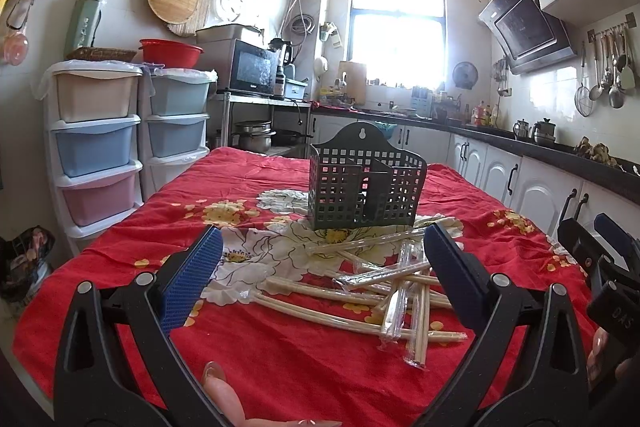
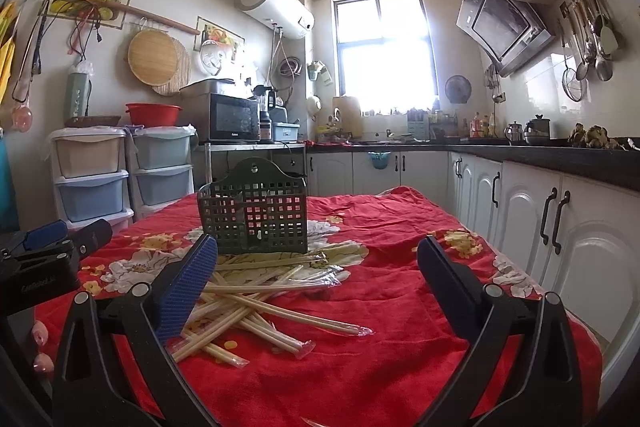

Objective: Organize utensils

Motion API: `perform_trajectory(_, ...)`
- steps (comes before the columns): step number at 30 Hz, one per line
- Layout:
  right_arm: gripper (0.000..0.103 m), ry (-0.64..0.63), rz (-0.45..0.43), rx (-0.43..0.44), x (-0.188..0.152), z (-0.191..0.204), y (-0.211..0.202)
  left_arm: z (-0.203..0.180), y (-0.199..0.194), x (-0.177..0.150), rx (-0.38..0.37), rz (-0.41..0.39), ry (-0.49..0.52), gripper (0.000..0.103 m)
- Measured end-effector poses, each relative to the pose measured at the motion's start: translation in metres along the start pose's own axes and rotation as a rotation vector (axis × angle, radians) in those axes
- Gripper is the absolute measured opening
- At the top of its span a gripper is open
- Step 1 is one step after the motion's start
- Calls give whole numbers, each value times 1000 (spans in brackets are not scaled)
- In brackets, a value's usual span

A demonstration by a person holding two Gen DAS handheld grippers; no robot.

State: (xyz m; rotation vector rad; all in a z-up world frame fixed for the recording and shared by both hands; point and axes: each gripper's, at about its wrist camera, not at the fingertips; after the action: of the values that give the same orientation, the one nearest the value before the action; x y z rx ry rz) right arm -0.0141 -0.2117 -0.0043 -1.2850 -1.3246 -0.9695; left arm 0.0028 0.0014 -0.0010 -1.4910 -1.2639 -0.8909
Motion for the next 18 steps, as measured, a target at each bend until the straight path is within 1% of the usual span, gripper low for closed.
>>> perform_trajectory(18,97,-4,0,8,2,1,-1,0,0,0,2,1,-3,93)
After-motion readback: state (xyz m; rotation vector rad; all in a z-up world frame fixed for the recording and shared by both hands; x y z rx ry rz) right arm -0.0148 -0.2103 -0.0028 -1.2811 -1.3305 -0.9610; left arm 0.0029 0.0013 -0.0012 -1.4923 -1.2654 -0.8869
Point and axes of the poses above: each gripper's, at about its wrist camera, not at the fingertips, and y roughly the way its jaws point, z to its left, x to its top, and after that the axes turned 12 degrees about -y, right-handed
